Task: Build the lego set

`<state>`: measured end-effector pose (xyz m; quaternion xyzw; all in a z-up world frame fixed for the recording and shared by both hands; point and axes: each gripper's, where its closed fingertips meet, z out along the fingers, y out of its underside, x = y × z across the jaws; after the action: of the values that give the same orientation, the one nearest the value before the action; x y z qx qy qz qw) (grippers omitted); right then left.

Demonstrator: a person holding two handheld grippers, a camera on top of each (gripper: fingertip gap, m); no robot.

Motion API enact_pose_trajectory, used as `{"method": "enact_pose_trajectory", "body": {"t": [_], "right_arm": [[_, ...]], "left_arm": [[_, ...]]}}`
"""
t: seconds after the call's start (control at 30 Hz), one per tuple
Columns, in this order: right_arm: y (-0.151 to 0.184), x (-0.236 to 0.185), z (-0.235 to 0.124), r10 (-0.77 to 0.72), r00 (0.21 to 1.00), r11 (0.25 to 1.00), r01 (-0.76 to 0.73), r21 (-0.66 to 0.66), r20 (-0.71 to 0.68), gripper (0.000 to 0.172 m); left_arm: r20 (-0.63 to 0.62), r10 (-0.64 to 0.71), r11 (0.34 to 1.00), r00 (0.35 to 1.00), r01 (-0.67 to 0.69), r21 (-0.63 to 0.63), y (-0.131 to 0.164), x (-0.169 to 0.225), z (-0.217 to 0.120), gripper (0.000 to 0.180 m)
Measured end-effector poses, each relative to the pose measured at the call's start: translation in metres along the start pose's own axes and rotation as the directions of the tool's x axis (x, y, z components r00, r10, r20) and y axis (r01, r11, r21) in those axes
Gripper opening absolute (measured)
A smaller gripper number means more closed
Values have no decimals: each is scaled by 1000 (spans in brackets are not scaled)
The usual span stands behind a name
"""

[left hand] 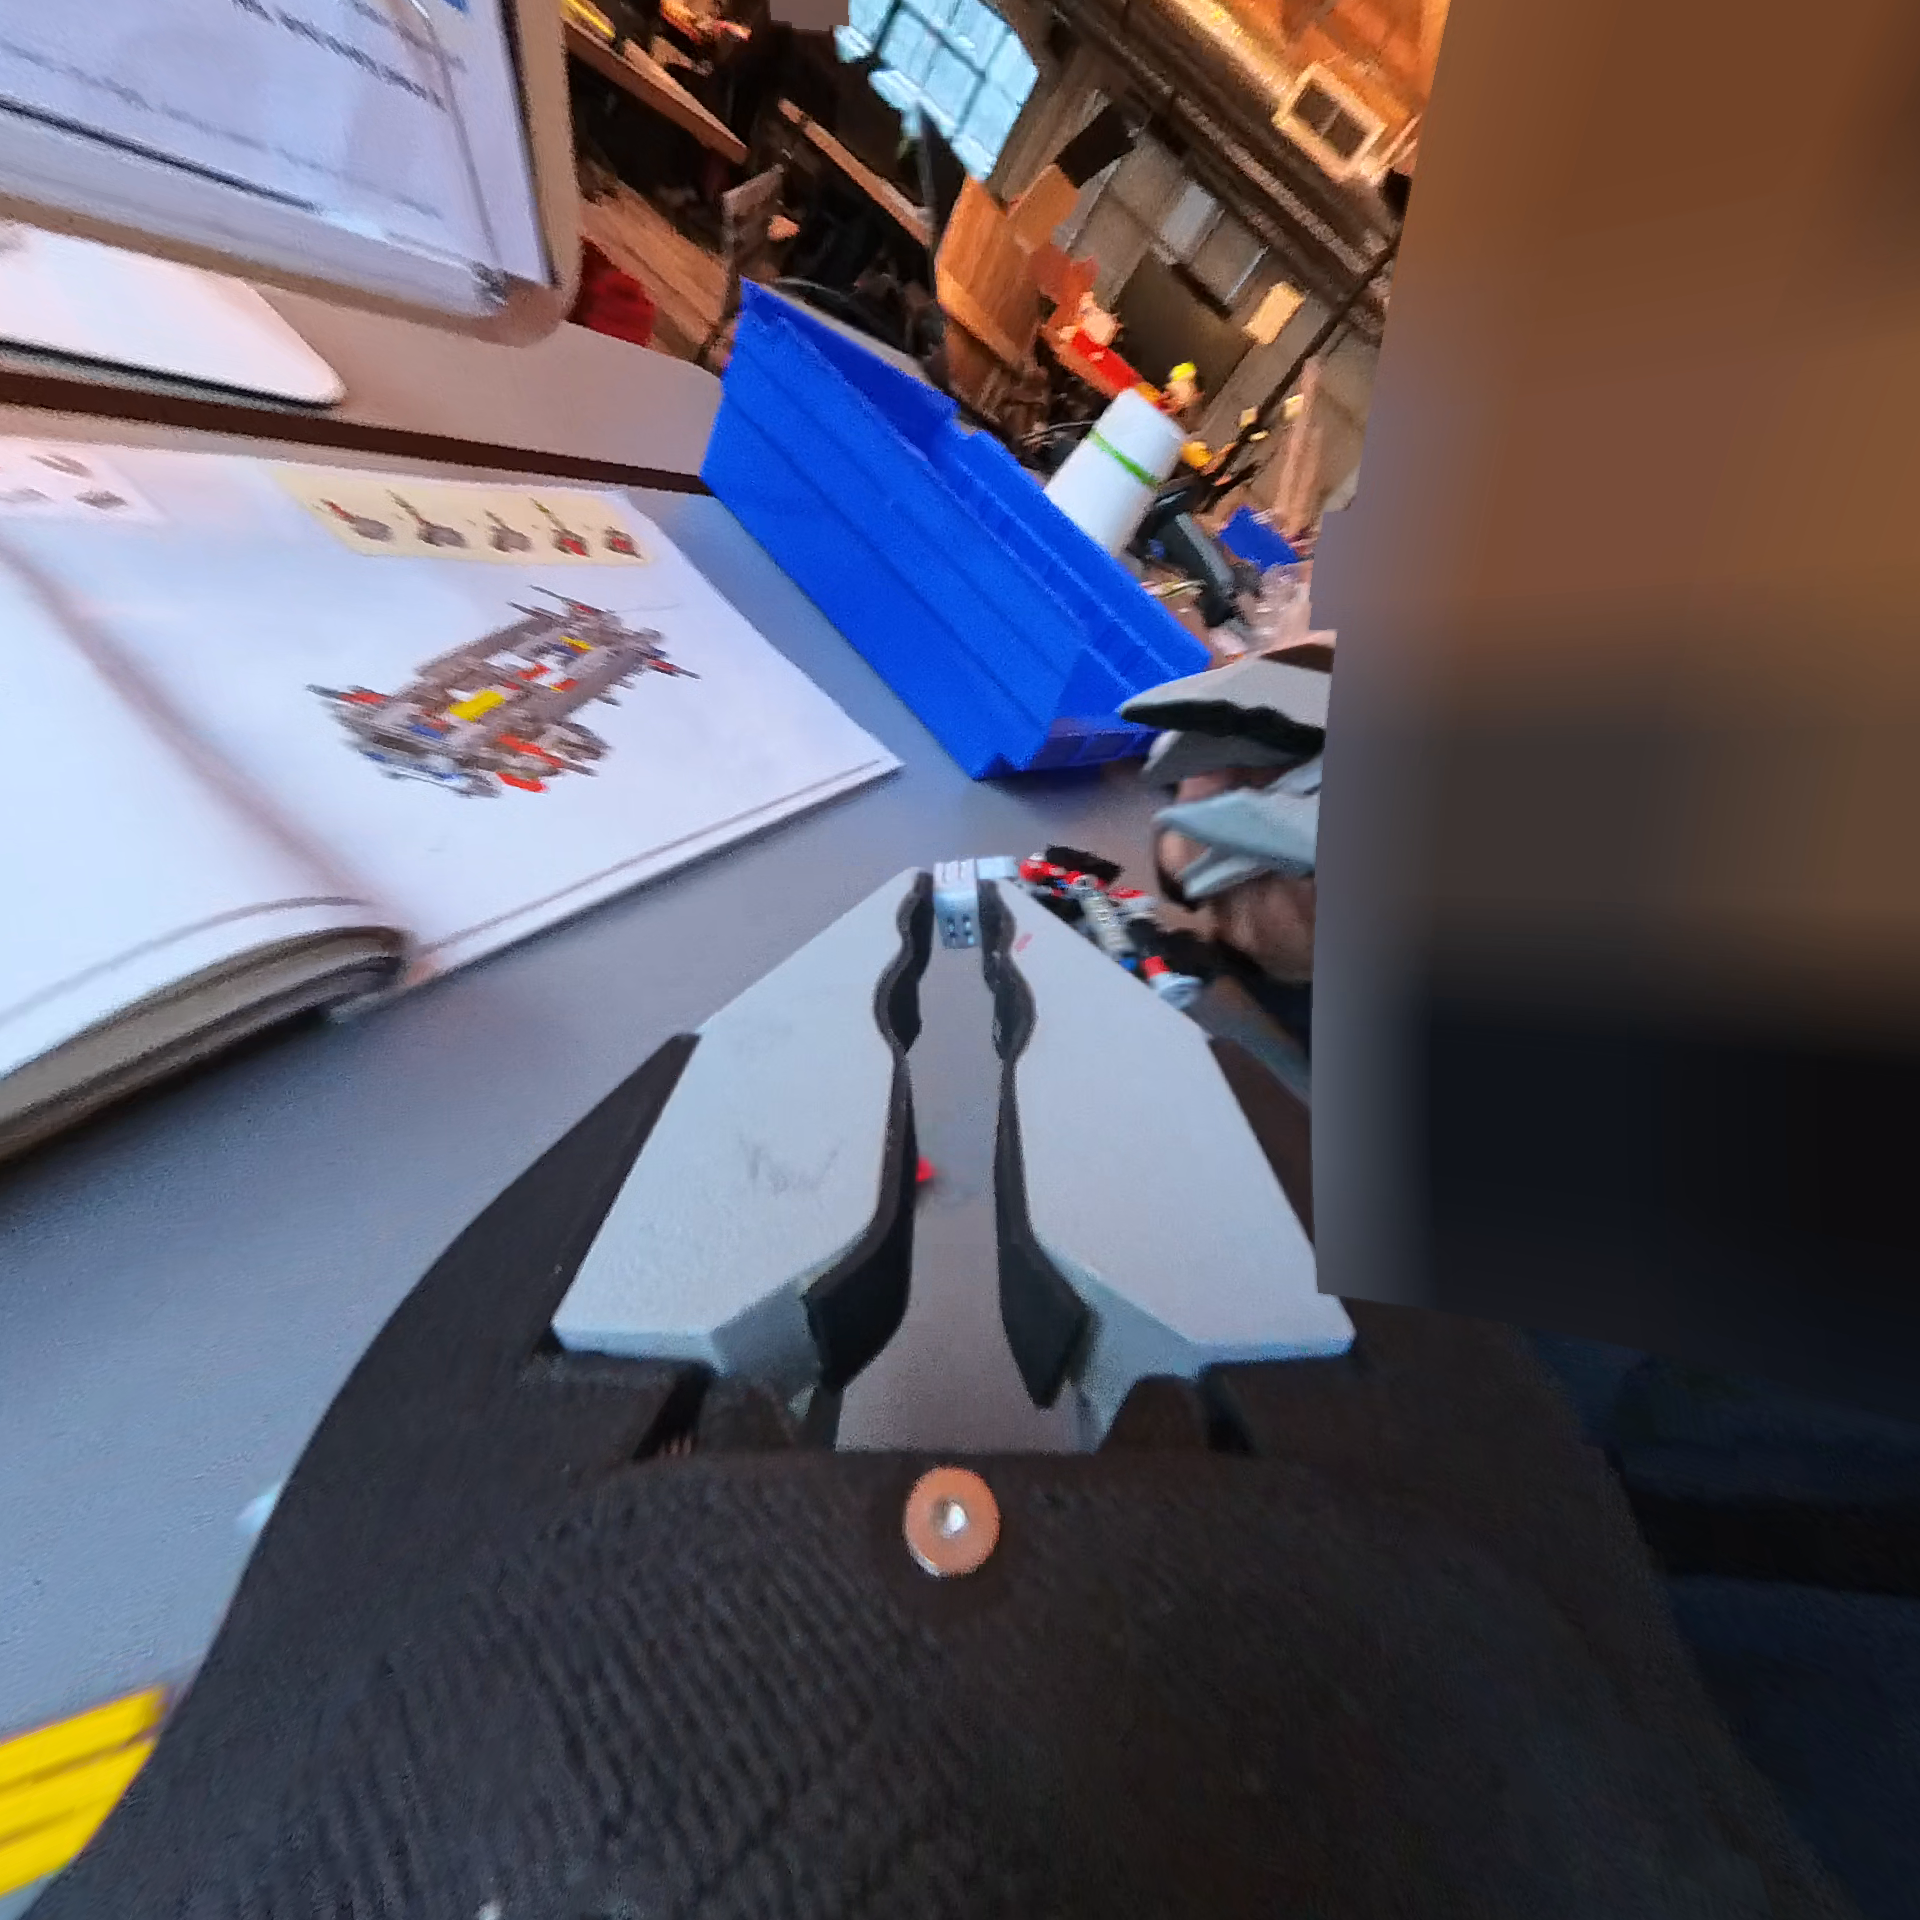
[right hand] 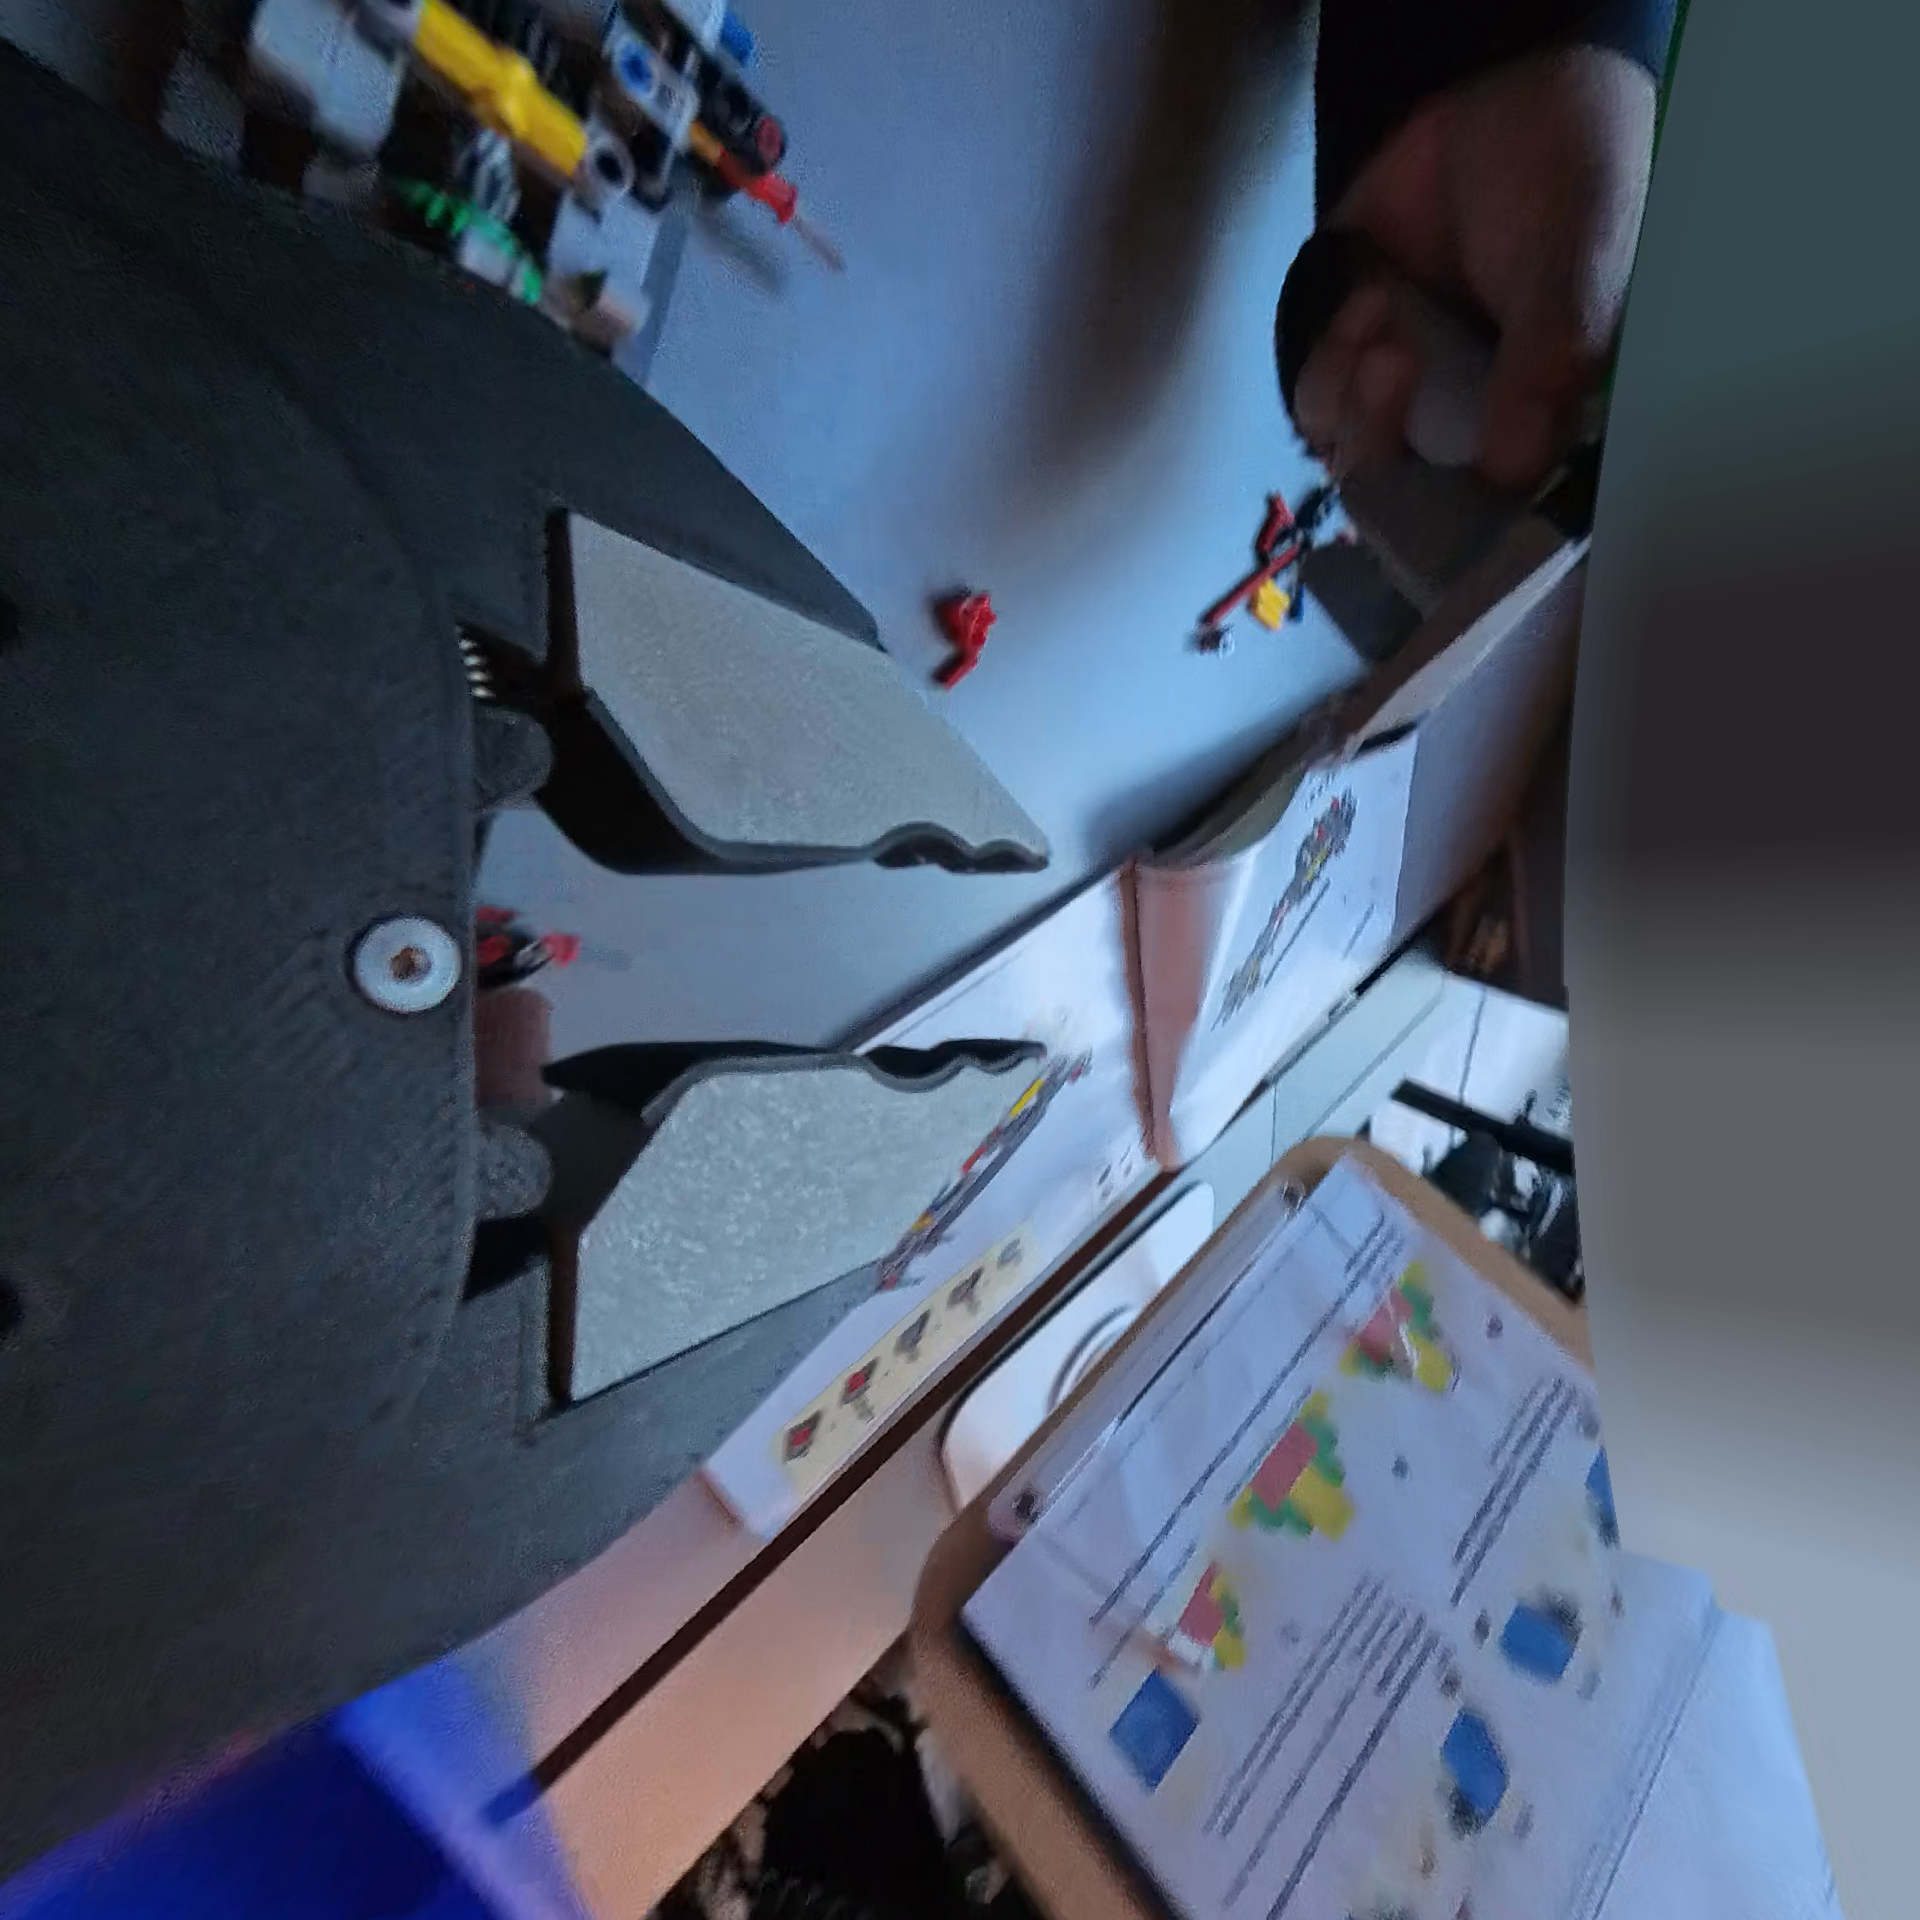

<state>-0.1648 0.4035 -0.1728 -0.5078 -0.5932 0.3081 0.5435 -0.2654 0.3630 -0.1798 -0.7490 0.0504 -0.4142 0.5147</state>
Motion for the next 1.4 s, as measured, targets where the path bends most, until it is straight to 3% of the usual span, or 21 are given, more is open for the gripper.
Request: {"method": "enact_pose_trajectory", "body": {"t": [0.13, 0.2, 0.3, 0.43, 0.6, 0.9, 1.13, 1.3, 1.4], "right_arm": [[-20, -41, 29, -99, 989, 994, 103, -33, 108, 36], [-25, -39, 31, -173, 983, 984, 176, -37, 59, 34], [-32, -40, 20, -137, 989, 991, 136, 15, 59, 30], [-16, -31, 7, -96, 995, 995, 95, 17, 33, 28], [7, -30, -1, -113, 993, 993, 113, -21, 28, 27], [11, -12, -7, -67, 998, 997, 67, 26, -11, 31], [8, 13, -15, 14, 995, 995, -4, 98, -94, 30], [-12, 42, -40, 94, 971, 967, -36, 253, -220, 37], [-32, 48, -60, 184, 965, 919, -102, 380, -186, 36]], "left_arm": [[-128, -183, 983, 975, 180, -35, 11, 17, 15, 6], [-109, -219, 972, 970, 207, -111, 23, 15, 20, 7], [-29, -222, 960, 975, 214, -181, 38, 4, 27, 7], [204, -24, 943, 979, 90, -320, 63, -33, 32, 7], [244, 133, 886, 961, -5, -463, 88, -41, 39, 7], [170, 138, 899, 976, -52, -434, 86, -29, 43, 23], [237, 209, 917, 949, -106, -384, 68, -39, 17, 25], [230, 203, 933, 952, -117, -340, 57, -32, 12, 24], [229, 212, 928, 950, -122, -353, 60, -30, 12, 23]]}}
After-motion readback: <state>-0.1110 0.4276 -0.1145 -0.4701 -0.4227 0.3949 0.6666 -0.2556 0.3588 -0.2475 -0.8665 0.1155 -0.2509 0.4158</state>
